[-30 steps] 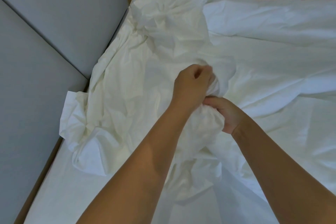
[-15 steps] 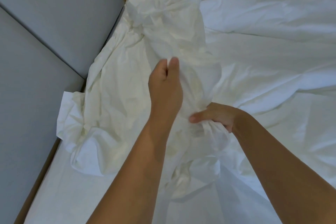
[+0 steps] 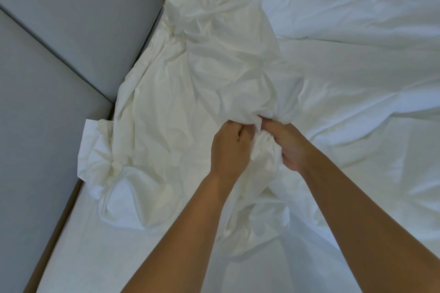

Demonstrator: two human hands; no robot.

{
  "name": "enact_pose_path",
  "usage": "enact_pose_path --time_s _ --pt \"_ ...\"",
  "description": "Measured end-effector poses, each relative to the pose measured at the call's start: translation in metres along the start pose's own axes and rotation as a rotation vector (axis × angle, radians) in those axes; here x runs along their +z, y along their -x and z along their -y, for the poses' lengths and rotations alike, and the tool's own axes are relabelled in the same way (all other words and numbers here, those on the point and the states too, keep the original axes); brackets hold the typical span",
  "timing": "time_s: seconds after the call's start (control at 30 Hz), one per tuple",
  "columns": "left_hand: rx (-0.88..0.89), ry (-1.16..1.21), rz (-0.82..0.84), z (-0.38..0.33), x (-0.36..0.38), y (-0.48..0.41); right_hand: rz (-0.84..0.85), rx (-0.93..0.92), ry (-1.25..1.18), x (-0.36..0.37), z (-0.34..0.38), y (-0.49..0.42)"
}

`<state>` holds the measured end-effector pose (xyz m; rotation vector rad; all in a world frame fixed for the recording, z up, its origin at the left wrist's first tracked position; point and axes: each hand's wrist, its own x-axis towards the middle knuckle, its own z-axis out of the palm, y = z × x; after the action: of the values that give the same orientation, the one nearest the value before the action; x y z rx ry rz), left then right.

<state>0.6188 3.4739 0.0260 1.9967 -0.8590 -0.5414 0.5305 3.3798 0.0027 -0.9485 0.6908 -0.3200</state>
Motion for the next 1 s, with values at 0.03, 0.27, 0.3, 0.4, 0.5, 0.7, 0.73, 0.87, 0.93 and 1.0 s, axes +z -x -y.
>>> enact_pose_path --time_s 0.03,0.27,0.3,0.4,0.5,0.7,0.73,0.87,0.93,1.0 --pt "-0.019 0.061 -0.041 -0.003 -0.003 0.0 0.045 0.013 0.072 -0.004 0.003 0.002" --pt "-0.354 0.52 -0.092 -0.027 0.002 0.032 0.483 0.531 0.485 -0.024 0.027 0.014" --pt "-0.365 0.513 -0.07 -0.03 0.005 0.038 0.502 0.534 0.552 -0.019 0.025 0.013" --pt "-0.242 0.308 0.047 -0.036 0.01 0.036 0.313 0.31 0.506 -0.005 0.004 0.016" --pt "-0.08 0.176 0.201 -0.048 0.013 0.024 0.069 0.186 -0.098 0.002 -0.021 0.025" --pt "-0.437 -0.285 0.108 0.004 0.0 0.011 0.133 0.17 -0.567 0.017 -0.022 0.021" --pt "-0.571 -0.273 0.152 0.015 -0.003 0.012 0.11 0.179 -0.545 0.021 -0.022 0.02" --pt "-0.654 0.018 0.163 0.044 -0.008 0.014 0.006 0.243 -0.412 0.029 -0.026 0.017" --pt "-0.483 -0.044 0.022 0.043 -0.016 0.014 -0.028 0.232 -0.328 0.029 -0.025 0.016" --pt "-0.277 -0.043 -0.155 0.038 -0.026 0.019 0.007 0.232 -0.246 0.028 -0.023 0.016"
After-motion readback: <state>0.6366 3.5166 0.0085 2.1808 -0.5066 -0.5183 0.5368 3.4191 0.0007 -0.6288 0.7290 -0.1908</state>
